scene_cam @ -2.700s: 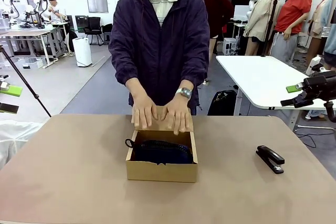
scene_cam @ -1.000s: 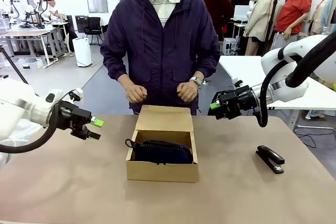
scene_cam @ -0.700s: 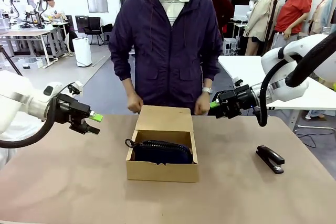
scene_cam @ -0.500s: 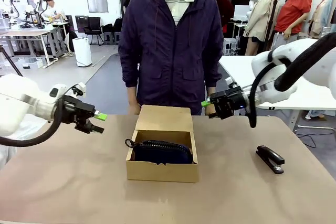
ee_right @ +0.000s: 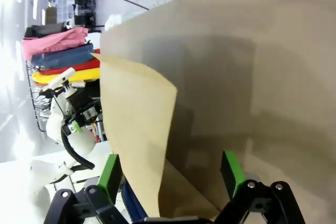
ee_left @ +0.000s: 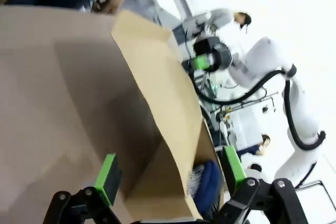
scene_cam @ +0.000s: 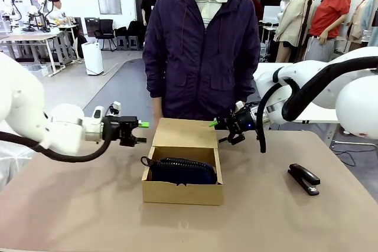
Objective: Pack the items into the box.
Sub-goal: Close the Mailer Box.
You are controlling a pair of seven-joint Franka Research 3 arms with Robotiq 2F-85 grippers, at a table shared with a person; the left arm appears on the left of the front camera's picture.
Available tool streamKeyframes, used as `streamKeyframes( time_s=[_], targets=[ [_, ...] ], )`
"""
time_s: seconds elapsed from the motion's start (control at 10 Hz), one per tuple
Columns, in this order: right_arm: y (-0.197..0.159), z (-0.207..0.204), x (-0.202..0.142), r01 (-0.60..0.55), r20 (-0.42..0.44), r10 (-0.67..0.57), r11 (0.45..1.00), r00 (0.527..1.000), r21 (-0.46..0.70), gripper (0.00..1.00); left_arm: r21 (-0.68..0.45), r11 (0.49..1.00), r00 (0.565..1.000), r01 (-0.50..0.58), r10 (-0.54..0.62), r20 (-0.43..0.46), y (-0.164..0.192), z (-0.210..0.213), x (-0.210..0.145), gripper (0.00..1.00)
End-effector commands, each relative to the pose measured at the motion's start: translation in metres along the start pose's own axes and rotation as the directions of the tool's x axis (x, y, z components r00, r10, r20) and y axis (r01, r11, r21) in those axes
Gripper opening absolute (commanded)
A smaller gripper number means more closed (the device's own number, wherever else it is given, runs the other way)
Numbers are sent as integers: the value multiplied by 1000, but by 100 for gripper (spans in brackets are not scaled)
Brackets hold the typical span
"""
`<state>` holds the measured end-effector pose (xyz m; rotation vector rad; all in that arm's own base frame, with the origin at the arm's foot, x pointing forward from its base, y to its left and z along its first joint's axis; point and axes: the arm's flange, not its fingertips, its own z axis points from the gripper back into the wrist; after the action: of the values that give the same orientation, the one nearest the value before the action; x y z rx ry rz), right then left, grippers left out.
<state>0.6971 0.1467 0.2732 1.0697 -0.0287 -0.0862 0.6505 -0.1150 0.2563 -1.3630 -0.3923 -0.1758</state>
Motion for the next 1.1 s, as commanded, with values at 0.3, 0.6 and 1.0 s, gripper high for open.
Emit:
streamKeyframes(
  time_s=[0.3, 0.6, 1.0],
  targets=[
    [7, 3, 1, 111, -184, -82, 981, 979, 156, 100, -9, 1000, 993, -20, 21, 115, 9, -33, 7, 100],
    [-6, 6, -5, 126, -119, -103, 971, 988, 204, 100, -31, 999, 999, -12, 13, 48, 7, -39, 17, 100],
    [-5, 0, -2, 69, -106, -47, 973, 993, 220, 81, -66, 997, 999, 29, -27, 32, -1, -37, 17, 71]
  ],
)
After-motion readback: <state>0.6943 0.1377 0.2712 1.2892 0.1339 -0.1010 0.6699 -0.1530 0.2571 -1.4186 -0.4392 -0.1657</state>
